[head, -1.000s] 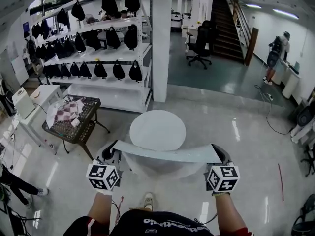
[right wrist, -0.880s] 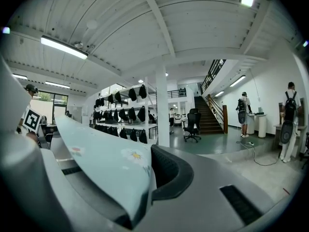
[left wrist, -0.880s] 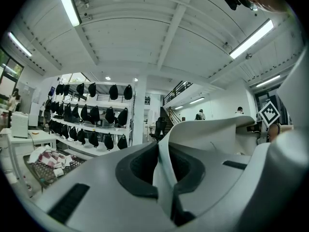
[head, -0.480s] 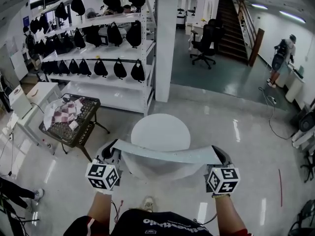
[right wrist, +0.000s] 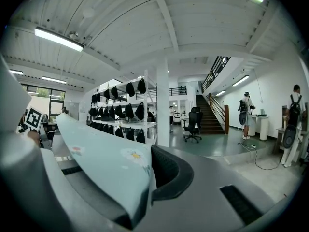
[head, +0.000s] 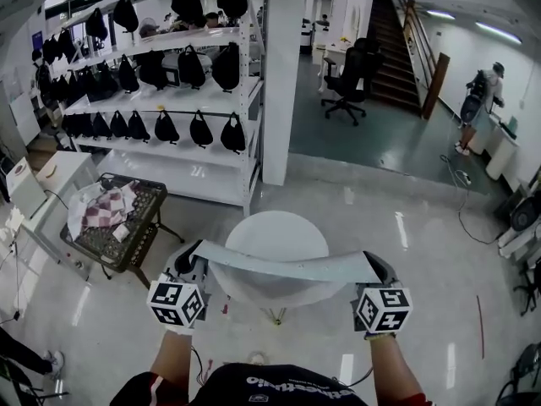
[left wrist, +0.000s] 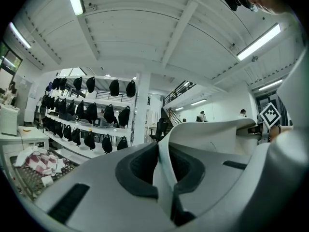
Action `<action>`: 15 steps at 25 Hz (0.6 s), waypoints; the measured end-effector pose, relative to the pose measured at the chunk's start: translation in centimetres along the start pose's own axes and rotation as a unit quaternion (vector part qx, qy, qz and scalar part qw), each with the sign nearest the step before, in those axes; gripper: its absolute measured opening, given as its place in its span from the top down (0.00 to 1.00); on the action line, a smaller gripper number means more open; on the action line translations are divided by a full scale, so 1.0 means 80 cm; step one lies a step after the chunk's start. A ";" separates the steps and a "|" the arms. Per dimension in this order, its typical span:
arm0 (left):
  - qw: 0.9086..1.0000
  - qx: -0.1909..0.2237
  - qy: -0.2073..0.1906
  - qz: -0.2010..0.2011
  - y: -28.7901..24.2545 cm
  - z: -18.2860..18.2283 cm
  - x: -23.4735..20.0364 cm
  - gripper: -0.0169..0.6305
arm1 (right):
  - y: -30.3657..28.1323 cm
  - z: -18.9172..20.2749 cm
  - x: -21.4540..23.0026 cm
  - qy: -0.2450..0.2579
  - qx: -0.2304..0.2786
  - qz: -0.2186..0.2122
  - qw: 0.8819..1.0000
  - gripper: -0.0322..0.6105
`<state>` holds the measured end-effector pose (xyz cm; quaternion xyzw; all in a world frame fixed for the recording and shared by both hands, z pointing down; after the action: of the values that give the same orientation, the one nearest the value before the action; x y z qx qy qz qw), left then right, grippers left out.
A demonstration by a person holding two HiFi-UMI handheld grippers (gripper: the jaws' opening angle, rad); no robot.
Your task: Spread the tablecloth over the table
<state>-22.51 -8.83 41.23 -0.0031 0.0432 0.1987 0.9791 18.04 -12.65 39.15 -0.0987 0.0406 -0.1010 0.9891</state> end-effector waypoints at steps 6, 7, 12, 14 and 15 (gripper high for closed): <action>1.000 0.010 -0.006 0.011 -0.027 -0.006 -0.028 0.94 | -0.027 -0.013 -0.008 0.010 0.005 0.010 1.000 0.90; 1.000 0.012 -0.005 0.013 -0.030 -0.006 -0.031 0.94 | -0.031 -0.015 -0.009 0.011 0.006 0.011 1.000 0.90; 0.999 0.020 -0.002 0.026 -0.043 -0.004 -0.050 0.94 | -0.047 -0.019 -0.015 0.013 0.004 0.020 1.000 0.90; 0.999 0.022 0.004 0.030 -0.047 -0.003 -0.056 0.94 | -0.052 -0.021 -0.017 0.009 0.001 0.024 1.000 0.90; 0.999 0.022 0.006 0.031 -0.048 -0.002 -0.059 0.94 | -0.054 -0.021 -0.018 0.008 0.000 0.025 1.000 0.90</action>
<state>-25.32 -14.21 41.44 0.0190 0.0535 0.2283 0.9719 15.65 -16.79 38.45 -0.0966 0.0506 -0.0767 0.9911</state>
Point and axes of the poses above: the fingertips, and each gripper's own axes: y backward along the fingers, x to its right, z out of its underside, the point moved 6 cm from there along y, backward along the fingers, and after that the axes turned 10 degrees about z, right-handed, at the moved point
